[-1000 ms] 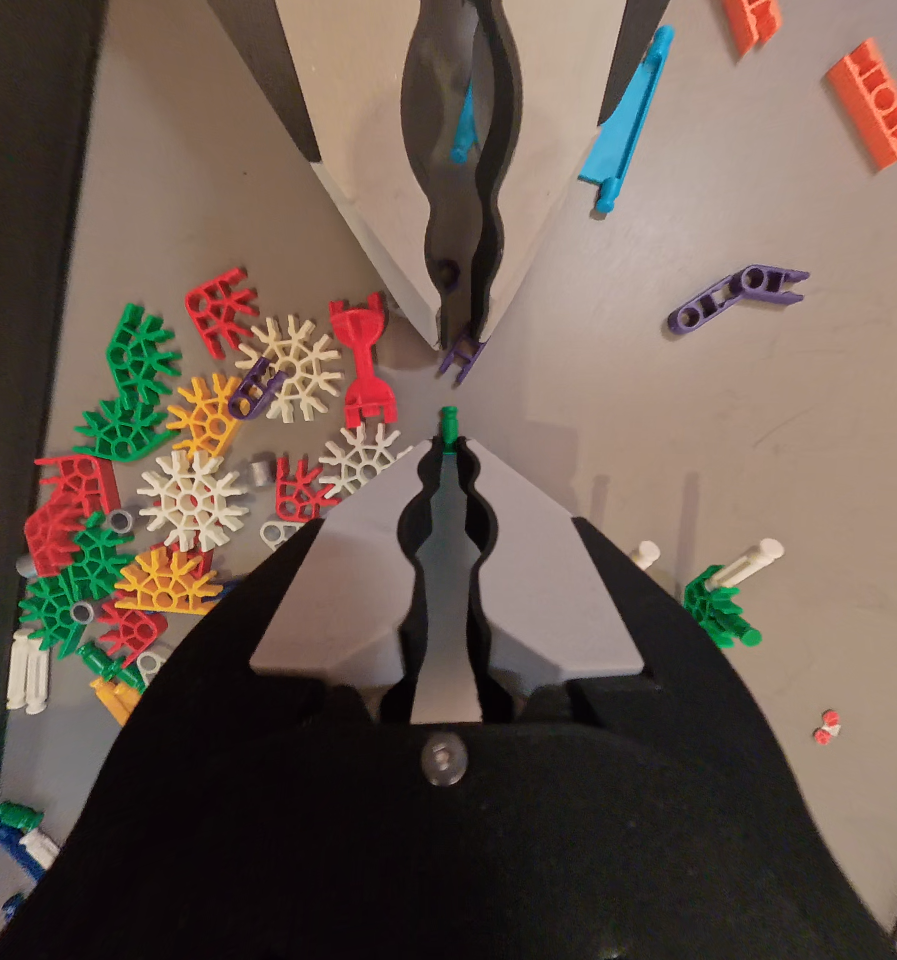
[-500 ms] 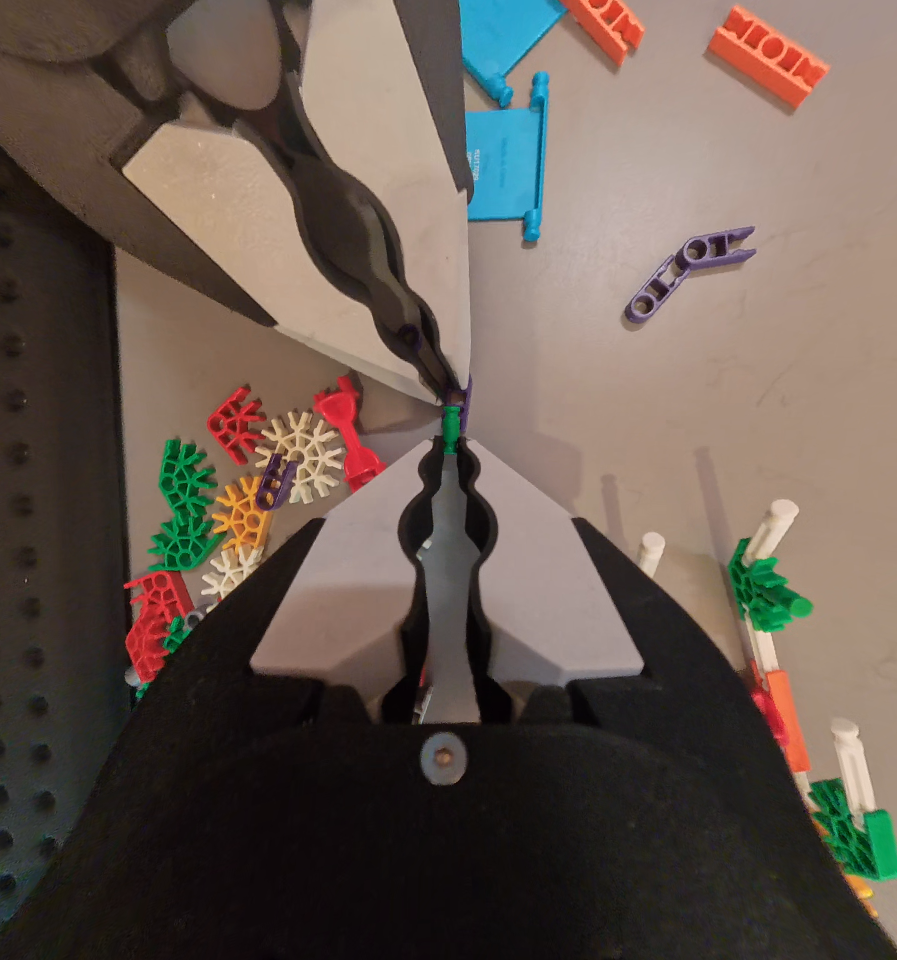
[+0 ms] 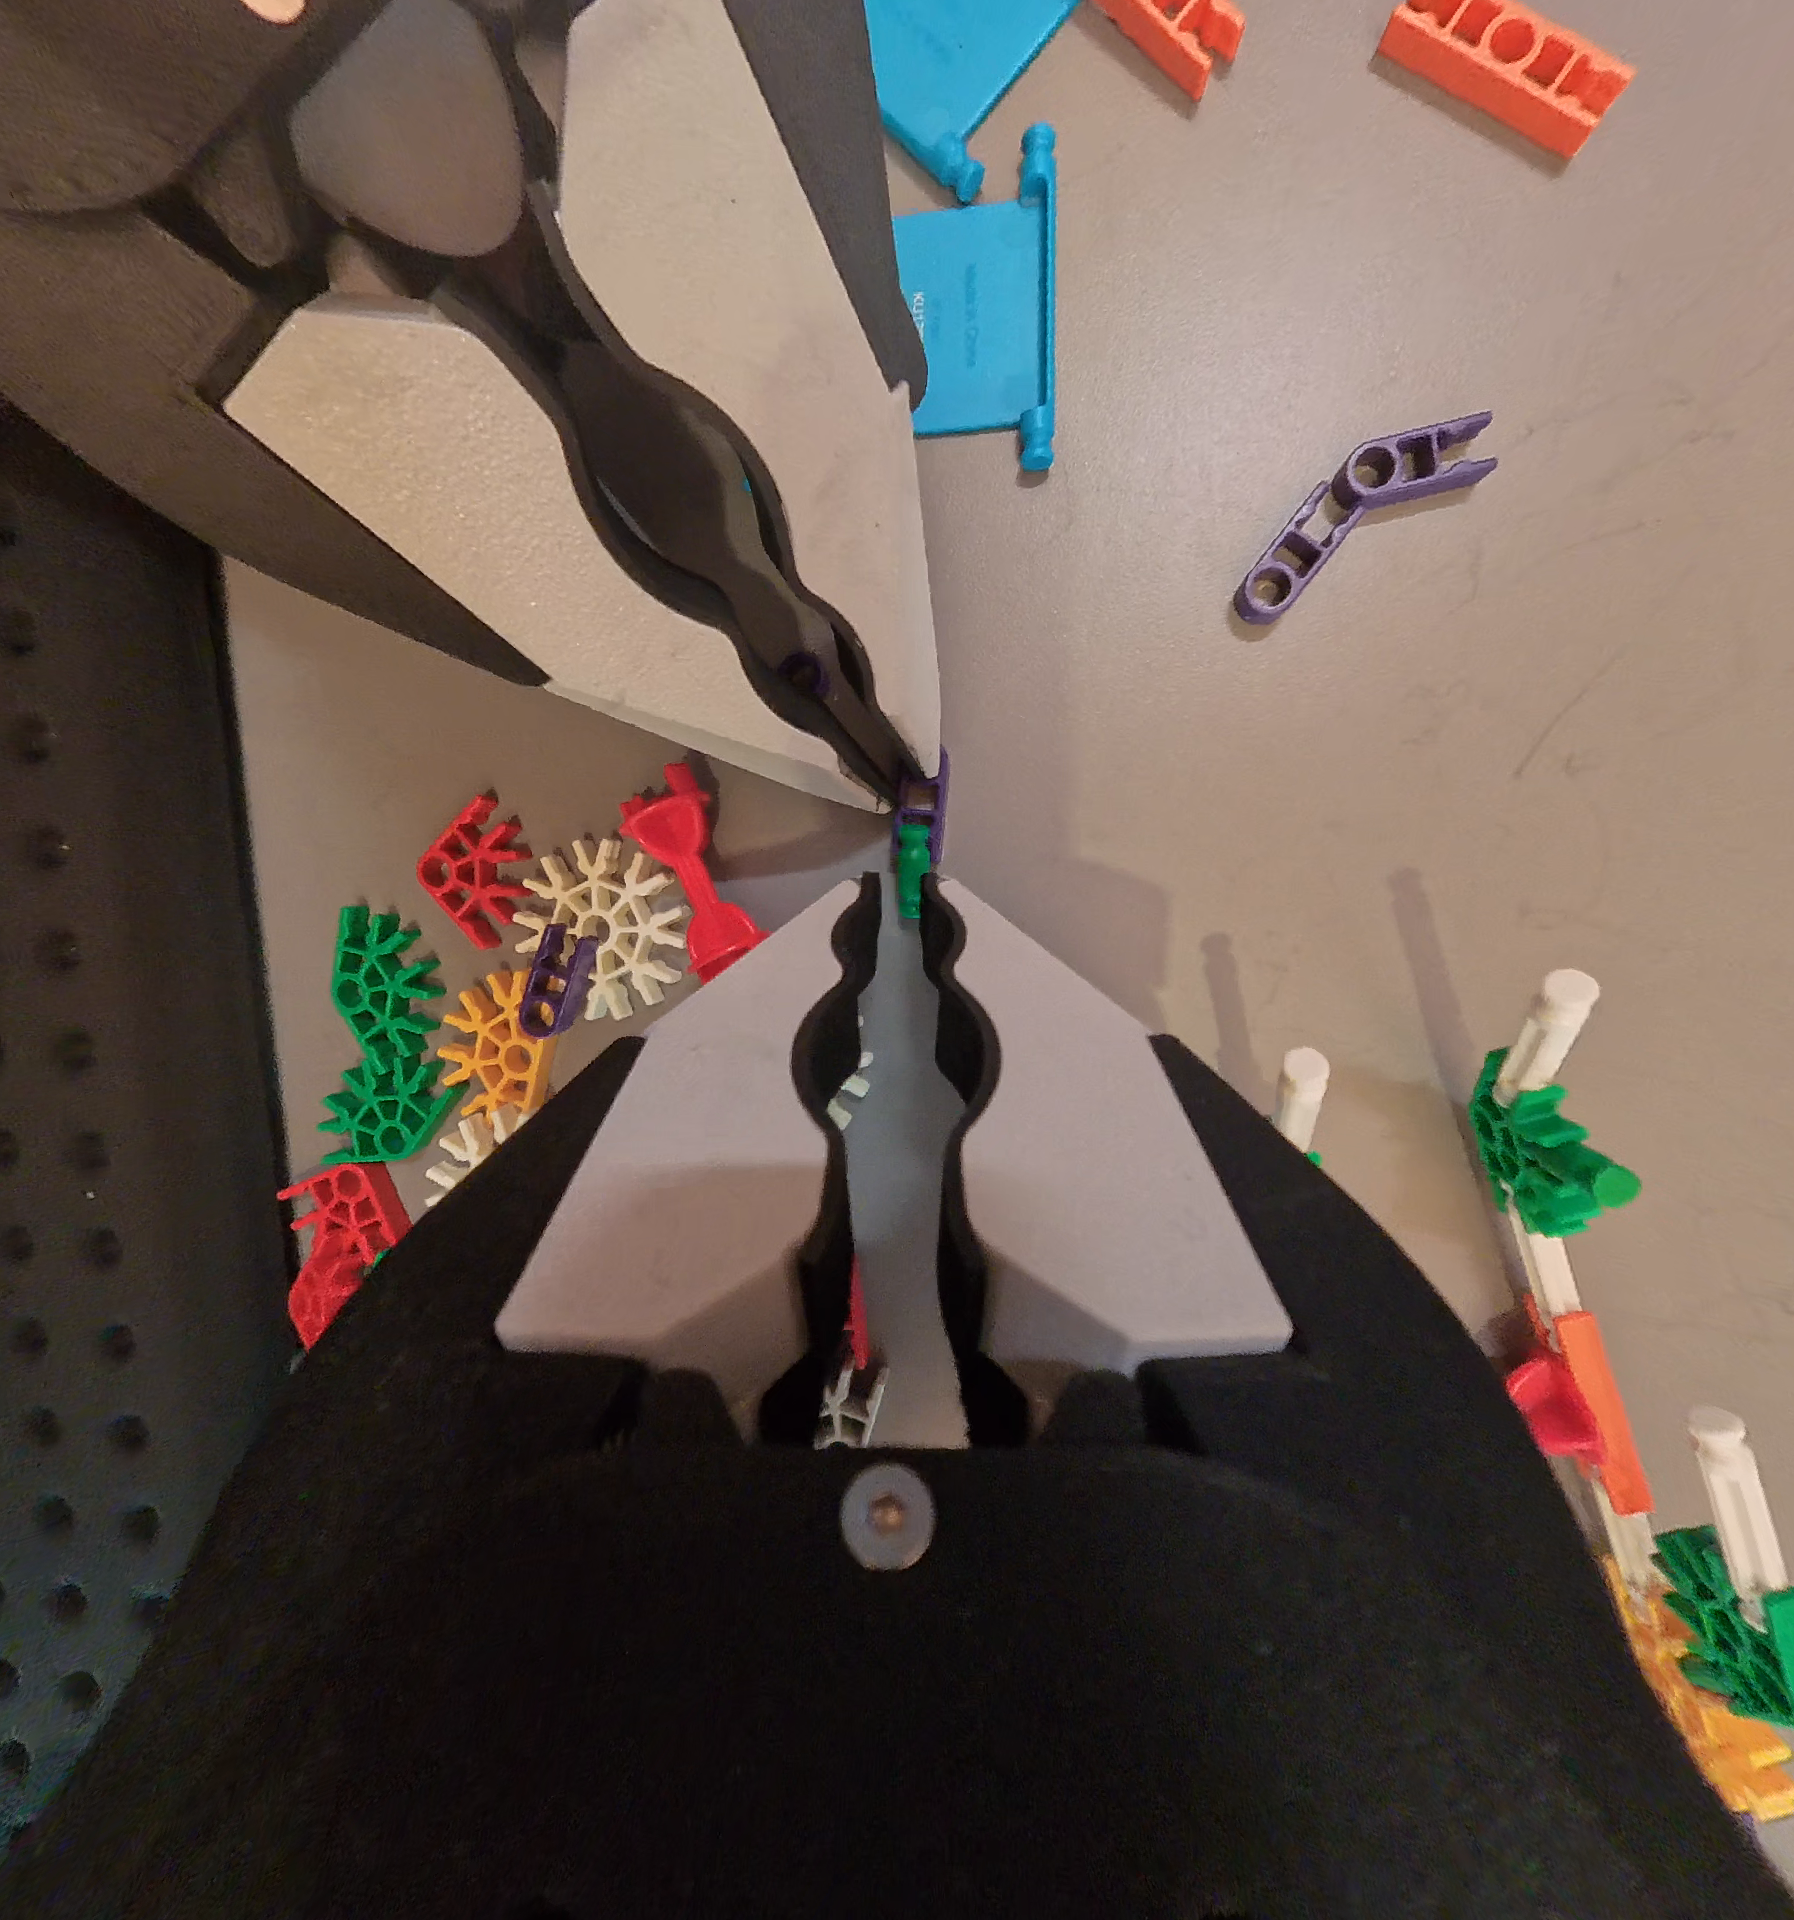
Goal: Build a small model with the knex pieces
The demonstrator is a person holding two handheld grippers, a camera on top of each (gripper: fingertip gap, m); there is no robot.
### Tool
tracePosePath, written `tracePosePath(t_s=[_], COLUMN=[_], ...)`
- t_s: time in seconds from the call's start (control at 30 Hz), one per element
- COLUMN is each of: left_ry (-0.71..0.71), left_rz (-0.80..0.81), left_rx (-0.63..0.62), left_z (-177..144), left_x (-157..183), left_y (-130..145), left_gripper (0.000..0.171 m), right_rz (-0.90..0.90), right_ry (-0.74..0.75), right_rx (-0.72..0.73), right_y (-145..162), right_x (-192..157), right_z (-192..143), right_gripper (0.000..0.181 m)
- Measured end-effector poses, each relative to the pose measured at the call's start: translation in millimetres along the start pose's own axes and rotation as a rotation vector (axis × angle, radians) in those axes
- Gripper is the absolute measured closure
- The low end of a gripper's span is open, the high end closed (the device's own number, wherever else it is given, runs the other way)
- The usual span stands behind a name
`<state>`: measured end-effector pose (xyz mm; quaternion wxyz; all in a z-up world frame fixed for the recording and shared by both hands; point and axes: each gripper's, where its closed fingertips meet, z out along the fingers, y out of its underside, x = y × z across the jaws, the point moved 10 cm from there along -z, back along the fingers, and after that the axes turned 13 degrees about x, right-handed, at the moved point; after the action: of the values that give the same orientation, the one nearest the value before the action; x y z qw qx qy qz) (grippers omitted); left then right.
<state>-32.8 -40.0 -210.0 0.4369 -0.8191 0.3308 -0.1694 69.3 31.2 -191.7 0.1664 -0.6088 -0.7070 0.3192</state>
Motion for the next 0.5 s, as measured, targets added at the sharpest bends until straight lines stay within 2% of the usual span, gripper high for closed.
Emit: tracePosePath(t_s=[0.17,0.4,0.5], left_ry=[0.003,0.004,0.006], left_rz=[0.003,-0.002,0.001], left_rx=[0.0,0.005,0.003], left_z=[0.2,0.3,0.6], left_x=[0.2,0.1,0.1], left_y=[0.0,0.3,0.0], left_gripper=[0.169,0.17,0.169], right_rz=[-0.036,-0.047,-0.052], right_ry=[0.001,0.035,0.036], right_rx=[0.027,-0.023,-0.013], right_y=[-2.1,4.8,6.1], right_x=[-2.1,-0.8,-1.9], right_z=[-1.4,4.2,5.6], right_gripper=[0.18,0.171,0.177])
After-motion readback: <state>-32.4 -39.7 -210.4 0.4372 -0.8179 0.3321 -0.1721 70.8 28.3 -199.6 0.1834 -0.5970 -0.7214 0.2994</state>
